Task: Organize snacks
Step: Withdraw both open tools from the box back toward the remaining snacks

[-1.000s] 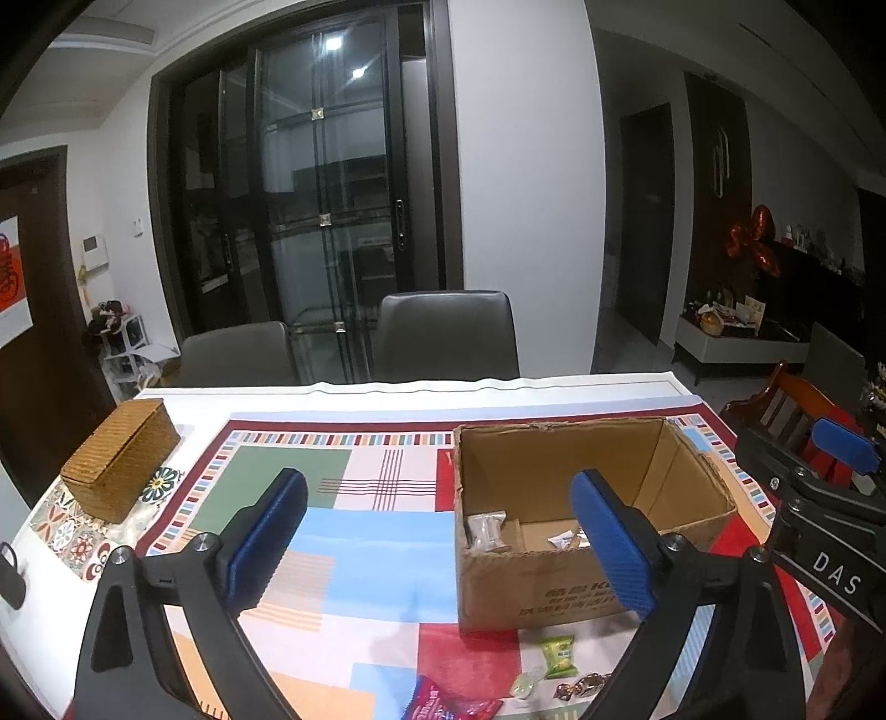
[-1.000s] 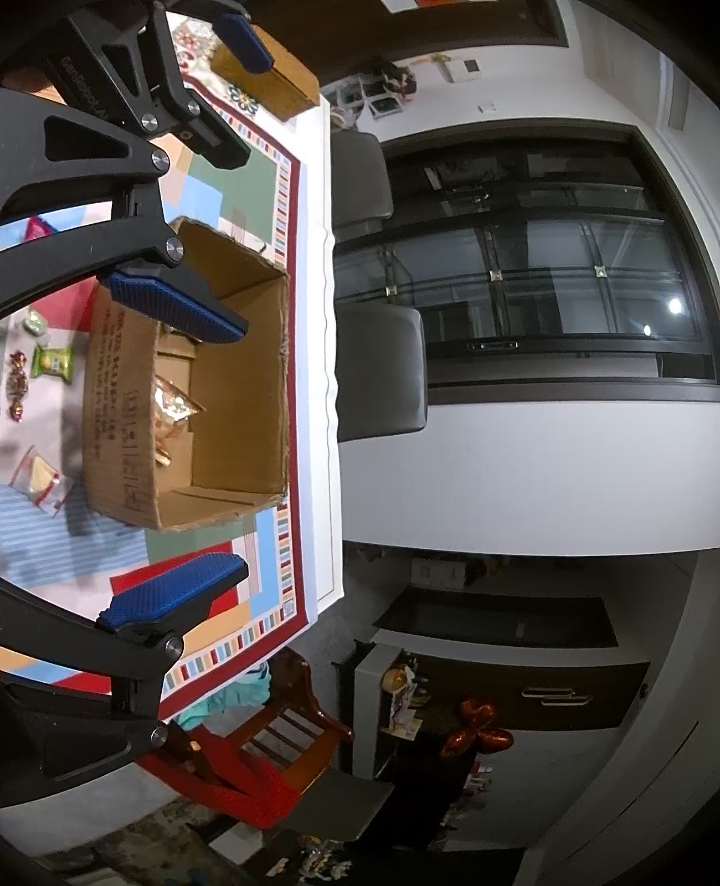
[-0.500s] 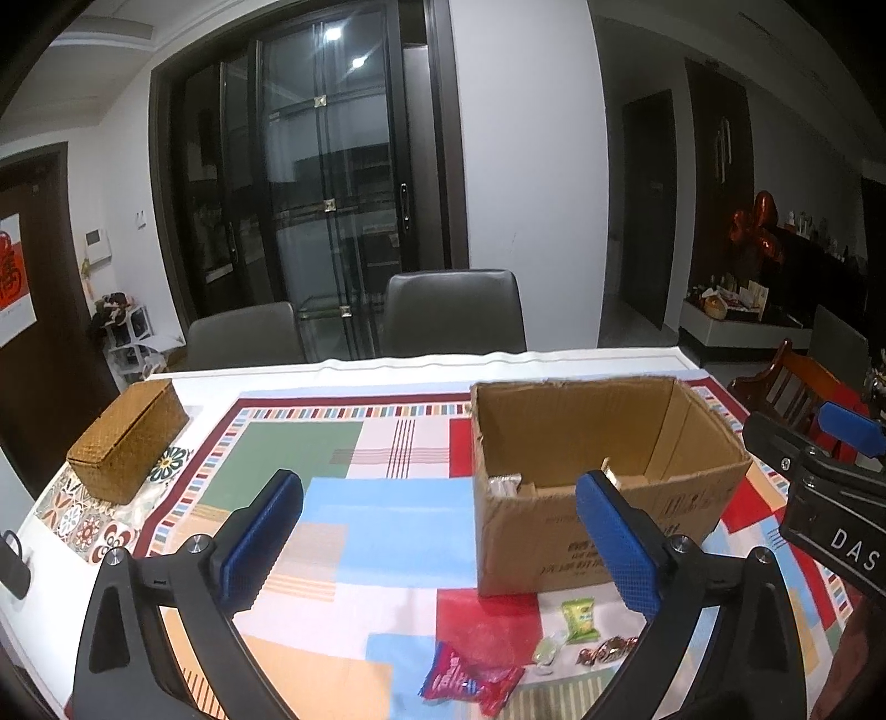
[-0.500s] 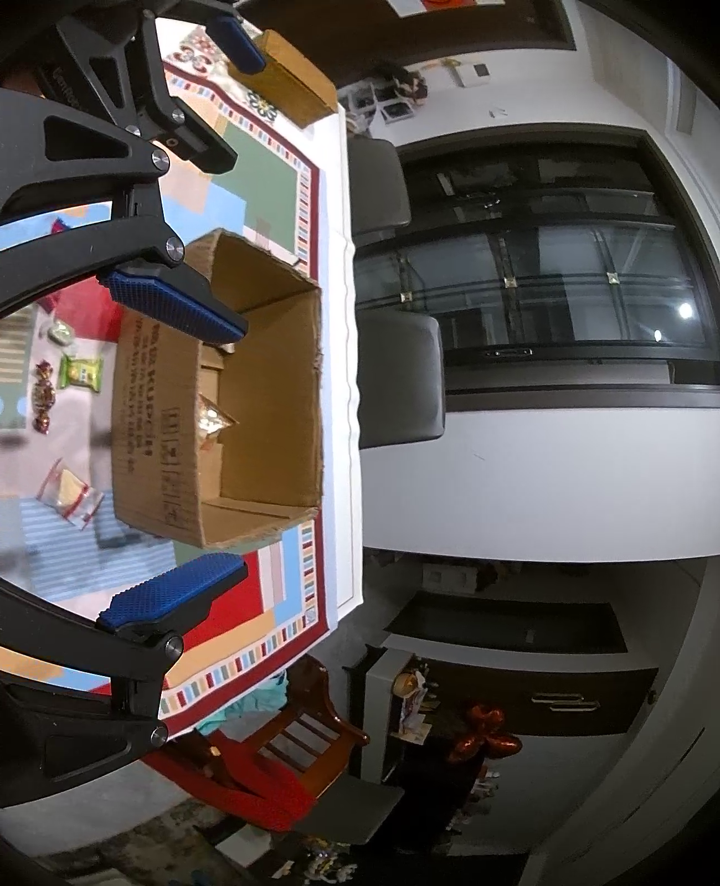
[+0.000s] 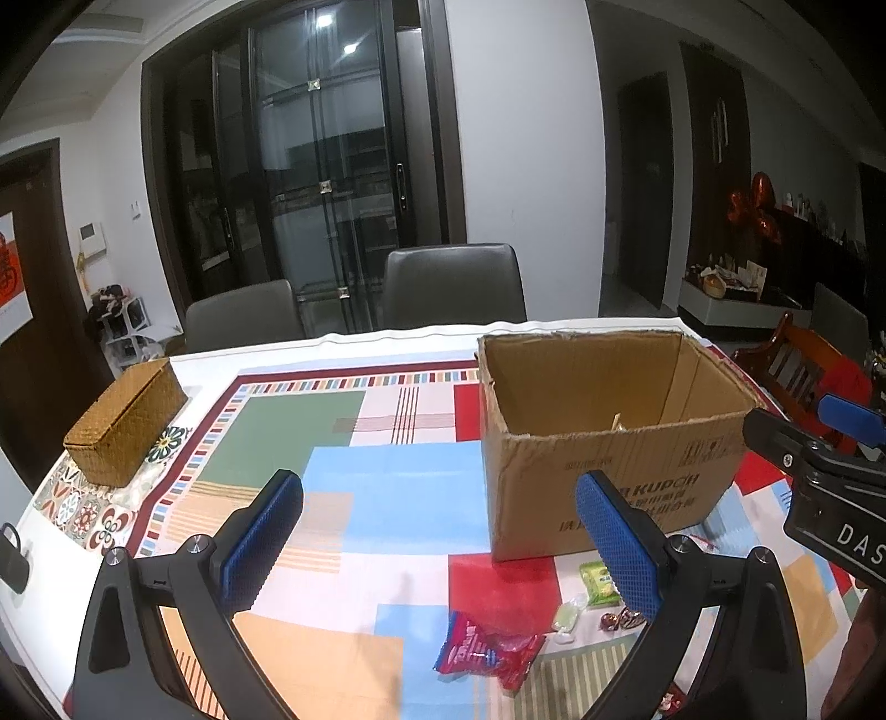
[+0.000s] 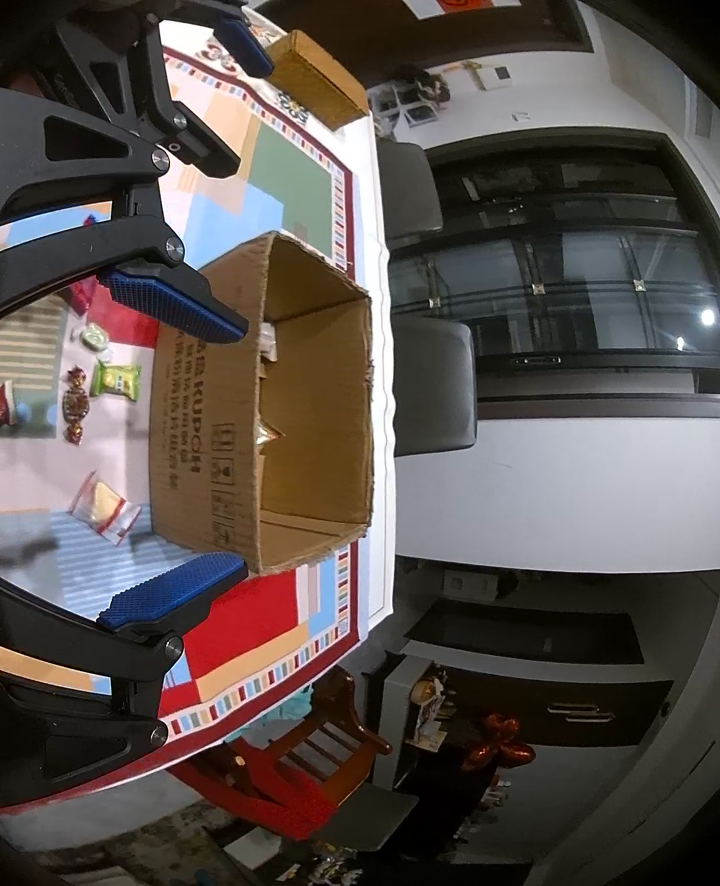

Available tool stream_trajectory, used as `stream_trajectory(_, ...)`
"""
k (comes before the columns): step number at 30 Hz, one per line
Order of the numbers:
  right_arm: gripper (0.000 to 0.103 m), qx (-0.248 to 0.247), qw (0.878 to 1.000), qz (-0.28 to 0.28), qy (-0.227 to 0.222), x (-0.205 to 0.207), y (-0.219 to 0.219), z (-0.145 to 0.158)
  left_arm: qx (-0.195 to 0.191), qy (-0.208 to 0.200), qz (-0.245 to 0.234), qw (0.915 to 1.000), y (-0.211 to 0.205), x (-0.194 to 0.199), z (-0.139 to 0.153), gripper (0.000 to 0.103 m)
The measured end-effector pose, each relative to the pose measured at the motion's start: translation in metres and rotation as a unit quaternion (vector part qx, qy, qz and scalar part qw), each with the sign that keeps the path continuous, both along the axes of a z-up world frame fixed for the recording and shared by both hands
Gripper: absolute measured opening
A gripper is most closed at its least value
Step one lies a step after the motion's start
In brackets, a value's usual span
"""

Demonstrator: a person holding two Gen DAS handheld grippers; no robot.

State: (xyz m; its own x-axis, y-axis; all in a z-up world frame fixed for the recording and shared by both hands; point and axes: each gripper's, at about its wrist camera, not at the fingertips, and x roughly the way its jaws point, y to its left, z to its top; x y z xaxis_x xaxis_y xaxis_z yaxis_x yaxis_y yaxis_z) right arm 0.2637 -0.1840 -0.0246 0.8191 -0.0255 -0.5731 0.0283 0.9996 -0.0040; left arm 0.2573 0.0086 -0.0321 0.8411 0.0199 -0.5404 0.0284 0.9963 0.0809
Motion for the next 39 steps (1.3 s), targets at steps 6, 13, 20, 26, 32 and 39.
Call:
stream_trajectory(6,0.079,-0.001,1.000,0.004,0.010,-0.002,0.003,-0.009,0.002,0.009,-0.002,1.0000,0.001,-0.006,-0.009,0.100)
stream_trajectory(13,0.079,-0.002,1.000,0.008,0.027,-0.006,0.005,-0.024,0.008,0.021,-0.009,0.9997,0.000,-0.015,-0.025,0.100)
stream_trajectory(20,0.079,-0.002,0.999,0.012,0.042,-0.010,0.009,-0.040,0.010,0.035,-0.016,0.9992,-0.001,-0.021,-0.040,0.100)
stream_trajectory(26,0.079,-0.008,0.998,0.017,0.057,-0.014,0.014,-0.054,0.011,0.053,-0.028,0.9981,-0.001,-0.023,-0.058,0.100)
stream_trajectory(32,0.079,-0.010,0.997,0.020,0.076,-0.015,0.016,-0.072,0.014,0.069,-0.042,0.9967,-0.003,-0.024,-0.073,0.100)
stream_trajectory(39,0.079,-0.011,0.995,0.022,0.100,-0.013,0.019,-0.090,0.009,0.094,-0.057,0.9939,-0.005,-0.022,-0.092,0.100)
